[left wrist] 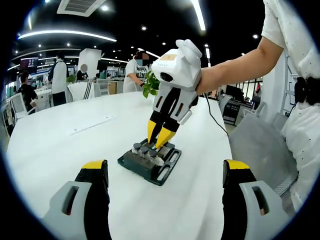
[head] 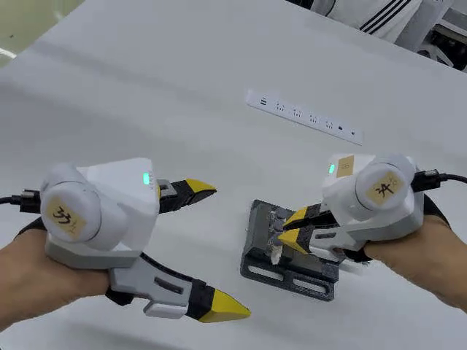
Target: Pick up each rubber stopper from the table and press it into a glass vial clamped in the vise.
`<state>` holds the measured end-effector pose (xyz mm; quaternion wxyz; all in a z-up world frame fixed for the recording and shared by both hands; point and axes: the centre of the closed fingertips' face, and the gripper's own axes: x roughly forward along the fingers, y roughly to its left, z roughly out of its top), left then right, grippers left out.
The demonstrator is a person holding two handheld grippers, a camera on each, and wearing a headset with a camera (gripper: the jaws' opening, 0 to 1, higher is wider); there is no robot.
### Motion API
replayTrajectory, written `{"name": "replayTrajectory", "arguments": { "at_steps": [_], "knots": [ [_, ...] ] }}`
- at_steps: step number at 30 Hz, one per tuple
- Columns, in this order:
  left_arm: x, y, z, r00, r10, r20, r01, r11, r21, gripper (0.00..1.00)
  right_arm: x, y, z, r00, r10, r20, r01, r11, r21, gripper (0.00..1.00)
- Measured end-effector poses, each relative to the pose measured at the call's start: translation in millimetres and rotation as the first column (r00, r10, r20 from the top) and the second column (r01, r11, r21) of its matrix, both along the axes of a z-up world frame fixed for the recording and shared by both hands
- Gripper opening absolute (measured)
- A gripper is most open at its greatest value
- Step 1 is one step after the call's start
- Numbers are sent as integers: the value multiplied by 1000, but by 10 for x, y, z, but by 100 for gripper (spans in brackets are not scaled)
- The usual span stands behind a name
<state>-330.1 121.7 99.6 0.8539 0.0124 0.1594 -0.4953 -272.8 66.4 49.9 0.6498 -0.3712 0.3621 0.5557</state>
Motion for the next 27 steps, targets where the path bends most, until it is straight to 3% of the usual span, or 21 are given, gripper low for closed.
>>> {"name": "replayTrajectory", "arguments": {
  "at_steps": [8, 16, 27],
  "knots": [
    [-37, 41, 12, 1000, -2, 9, 2, 1000, 32, 98, -40, -265, 158, 998, -68, 11, 67, 996, 50, 17],
    [-89, 44, 37, 1000, -4, 13, 3, 998, 56, 99, -176, -600, 203, 987, -162, -9, 162, 979, 126, 29],
    [-144, 124, 6, 1000, 9, 7, -9, 996, 93, 99, -301, -1050, 220, 956, -293, -26, 290, 924, 248, 49]
  ]
}}
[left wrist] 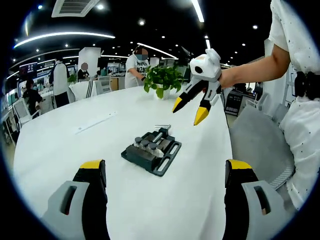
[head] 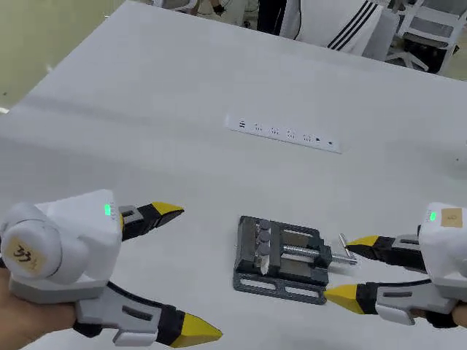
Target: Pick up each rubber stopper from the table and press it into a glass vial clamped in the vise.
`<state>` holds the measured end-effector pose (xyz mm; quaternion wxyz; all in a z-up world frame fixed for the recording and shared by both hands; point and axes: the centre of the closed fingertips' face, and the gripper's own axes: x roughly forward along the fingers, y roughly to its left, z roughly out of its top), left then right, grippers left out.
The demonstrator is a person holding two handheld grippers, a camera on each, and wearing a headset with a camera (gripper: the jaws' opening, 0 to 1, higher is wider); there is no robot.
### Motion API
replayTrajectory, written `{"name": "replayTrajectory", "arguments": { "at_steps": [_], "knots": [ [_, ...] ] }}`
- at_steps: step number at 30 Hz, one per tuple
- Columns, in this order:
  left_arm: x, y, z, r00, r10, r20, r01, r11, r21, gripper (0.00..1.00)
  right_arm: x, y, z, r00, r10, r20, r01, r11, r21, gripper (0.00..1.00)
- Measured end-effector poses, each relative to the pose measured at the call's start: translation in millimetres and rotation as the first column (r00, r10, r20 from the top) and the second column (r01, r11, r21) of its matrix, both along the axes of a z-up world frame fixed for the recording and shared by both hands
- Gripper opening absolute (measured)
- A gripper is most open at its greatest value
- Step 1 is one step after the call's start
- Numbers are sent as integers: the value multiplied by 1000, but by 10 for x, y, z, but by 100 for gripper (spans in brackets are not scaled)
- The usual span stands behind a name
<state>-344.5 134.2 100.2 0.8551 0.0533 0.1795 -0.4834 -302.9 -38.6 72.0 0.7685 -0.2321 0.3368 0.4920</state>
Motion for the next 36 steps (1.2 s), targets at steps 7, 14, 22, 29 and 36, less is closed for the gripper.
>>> {"name": "replayTrajectory", "arguments": {
  "at_steps": [7, 14, 22, 29, 36],
  "knots": [
    [-7, -12, -37, 1000, 6, -8, -6, 1000, 15, 99, -96, -225, -23, 999, -53, 9, 53, 997, 64, 61],
    [1, -9, -145, 1000, 2, -23, -1, 999, 46, 99, -181, -358, -63, 995, -100, 6, 98, 988, 119, 73],
    [34, -21, -198, 1000, -4, -30, 6, 998, 65, 99, -207, -473, -78, 991, -133, 7, 131, 981, 146, 79],
    [-6, -108, -163, 1000, -4, -28, 6, 998, 68, 99, -202, -542, -72, 989, -149, 16, 144, 977, 160, 81],
    [-34, -146, -139, 1000, -2, -28, 3, 998, 69, 99, -220, -543, -51, 989, -149, 22, 143, 975, 168, 83]
  ]
}}
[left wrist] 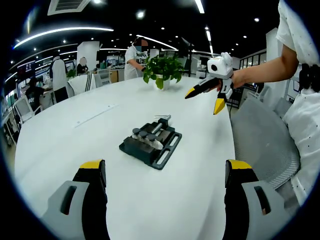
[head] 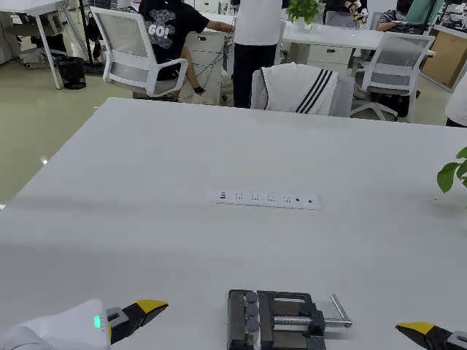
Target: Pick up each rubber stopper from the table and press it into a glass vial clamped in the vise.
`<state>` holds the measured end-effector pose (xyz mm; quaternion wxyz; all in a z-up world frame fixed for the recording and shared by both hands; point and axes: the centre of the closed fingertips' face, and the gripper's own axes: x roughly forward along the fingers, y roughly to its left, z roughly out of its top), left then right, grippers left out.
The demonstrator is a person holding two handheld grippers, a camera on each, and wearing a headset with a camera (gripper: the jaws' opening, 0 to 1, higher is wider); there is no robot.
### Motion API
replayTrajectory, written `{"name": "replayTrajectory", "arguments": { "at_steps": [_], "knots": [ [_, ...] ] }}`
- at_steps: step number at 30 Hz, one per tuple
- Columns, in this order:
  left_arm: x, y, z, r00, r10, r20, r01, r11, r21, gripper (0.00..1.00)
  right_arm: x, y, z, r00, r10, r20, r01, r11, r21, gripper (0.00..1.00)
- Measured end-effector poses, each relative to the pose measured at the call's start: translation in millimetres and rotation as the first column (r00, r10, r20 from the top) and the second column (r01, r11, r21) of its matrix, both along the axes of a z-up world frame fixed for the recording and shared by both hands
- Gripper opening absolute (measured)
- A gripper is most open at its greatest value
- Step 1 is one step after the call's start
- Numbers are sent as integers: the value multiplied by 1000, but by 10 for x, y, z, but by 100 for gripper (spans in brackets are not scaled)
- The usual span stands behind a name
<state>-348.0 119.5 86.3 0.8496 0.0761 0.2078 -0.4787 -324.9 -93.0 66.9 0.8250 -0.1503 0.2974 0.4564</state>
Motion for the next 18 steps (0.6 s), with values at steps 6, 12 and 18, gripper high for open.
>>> {"name": "replayTrajectory", "arguments": {
  "at_steps": [6, 12, 18],
  "knots": [
    [-15, -11, 4, 1000, 1, 1, -1, 1000, -2, 99, 3, -12, 16, 1000, 0, 6, 0, 1000, 5, 83],
    [-3, 12, -8, 1000, 1, 3, -1, 1000, -7, 99, -2, -19, 33, 1000, 0, 7, 0, 1000, 4, 83],
    [-4, 6, -20, 1000, -3, 5, 3, 1000, -11, 99, -14, 14, 61, 1000, 8, 11, -8, 1000, -1, 83]
  ]
}}
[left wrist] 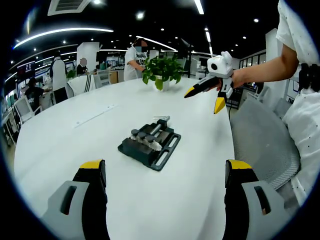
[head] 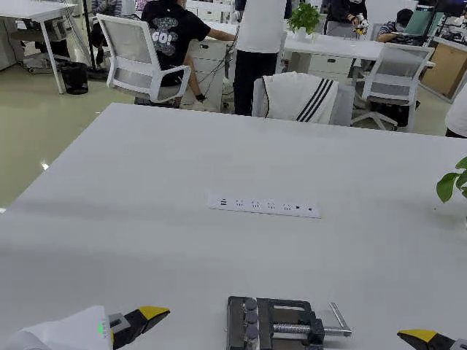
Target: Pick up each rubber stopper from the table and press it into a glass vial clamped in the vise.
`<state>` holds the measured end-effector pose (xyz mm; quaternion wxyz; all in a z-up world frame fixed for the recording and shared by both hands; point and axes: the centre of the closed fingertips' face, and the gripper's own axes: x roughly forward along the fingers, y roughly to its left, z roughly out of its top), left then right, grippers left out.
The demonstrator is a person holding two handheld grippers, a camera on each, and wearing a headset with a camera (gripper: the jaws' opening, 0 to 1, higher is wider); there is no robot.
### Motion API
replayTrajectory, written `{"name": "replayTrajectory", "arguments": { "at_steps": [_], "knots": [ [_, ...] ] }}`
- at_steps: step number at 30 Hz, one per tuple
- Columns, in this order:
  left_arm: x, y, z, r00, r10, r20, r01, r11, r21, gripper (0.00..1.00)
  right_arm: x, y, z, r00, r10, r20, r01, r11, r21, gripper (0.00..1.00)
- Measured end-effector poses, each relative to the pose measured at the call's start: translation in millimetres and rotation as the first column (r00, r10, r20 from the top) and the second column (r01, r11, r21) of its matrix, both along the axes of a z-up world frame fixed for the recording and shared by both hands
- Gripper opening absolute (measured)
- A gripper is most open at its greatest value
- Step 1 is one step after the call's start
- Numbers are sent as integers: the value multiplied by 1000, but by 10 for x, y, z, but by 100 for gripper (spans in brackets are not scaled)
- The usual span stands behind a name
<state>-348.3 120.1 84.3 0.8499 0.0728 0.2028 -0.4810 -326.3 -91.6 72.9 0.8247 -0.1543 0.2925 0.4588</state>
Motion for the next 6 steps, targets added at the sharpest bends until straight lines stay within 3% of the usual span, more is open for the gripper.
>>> {"name": "replayTrajectory", "arguments": {
  "at_steps": [6],
  "knots": [
    [1, 9, -2, 1000, 2, 0, -2, 1000, -4, 99, 1, 15, 22, 1000, 1, 4, -1, 1000, 2, 83]
  ]
}}
